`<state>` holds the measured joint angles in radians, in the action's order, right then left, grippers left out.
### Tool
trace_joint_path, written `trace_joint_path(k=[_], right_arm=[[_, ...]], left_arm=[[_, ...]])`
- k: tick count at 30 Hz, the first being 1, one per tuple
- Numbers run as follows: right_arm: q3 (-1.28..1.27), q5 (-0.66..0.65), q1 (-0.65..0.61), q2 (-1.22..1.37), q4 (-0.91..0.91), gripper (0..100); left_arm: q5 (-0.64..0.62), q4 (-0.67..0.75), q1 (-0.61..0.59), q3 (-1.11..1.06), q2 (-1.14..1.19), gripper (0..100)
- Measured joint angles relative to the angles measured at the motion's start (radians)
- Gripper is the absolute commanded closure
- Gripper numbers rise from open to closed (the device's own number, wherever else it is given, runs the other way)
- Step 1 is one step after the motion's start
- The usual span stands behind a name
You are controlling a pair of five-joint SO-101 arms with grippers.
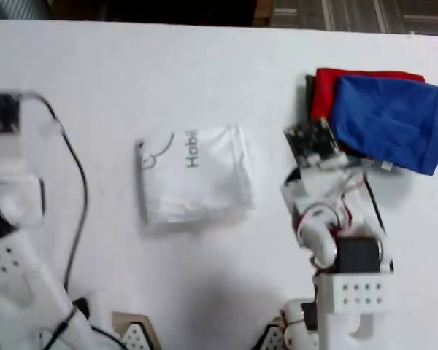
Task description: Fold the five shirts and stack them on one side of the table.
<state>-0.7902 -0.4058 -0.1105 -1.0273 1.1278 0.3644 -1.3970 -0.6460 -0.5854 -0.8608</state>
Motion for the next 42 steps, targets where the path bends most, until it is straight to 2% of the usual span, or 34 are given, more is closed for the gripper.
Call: trace_joint_path(k=[3,6,12,16,18,22,31,42], right_arm=[[0.14,0.005,-0.023,0.176,0.031,97.8],[0.324,0.071,-0.058,0.373,0.11,97.7],[0.723,0.218,-0.193,0.74,0.267,94.7],[0.939,0.288,-0.253,1.0,0.328,79.9],[1.037,0.301,-0.259,1.135,0.358,75.9],[1.214,0.31,-0.253,1.372,0.402,76.1],[1.53,0.315,-0.249,1.765,0.509,75.8],[1.743,0.371,-0.258,1.993,0.601,75.8]], left_arm=[[0.018,0.114,-0.012,-0.259,-0.098,97],[0.02,0.216,-0.011,-0.459,-0.161,97],[0.02,0.353,-0.011,-0.677,-0.181,97],[0.02,0.379,-0.011,-0.736,-0.181,97],[0.02,0.408,-0.011,-0.775,-0.181,97],[0.02,0.477,-0.011,-0.853,-0.184,97],[0.02,0.499,-0.011,-0.858,-0.184,97],[0.02,0.502,-0.011,-0.864,-0.184,97]])
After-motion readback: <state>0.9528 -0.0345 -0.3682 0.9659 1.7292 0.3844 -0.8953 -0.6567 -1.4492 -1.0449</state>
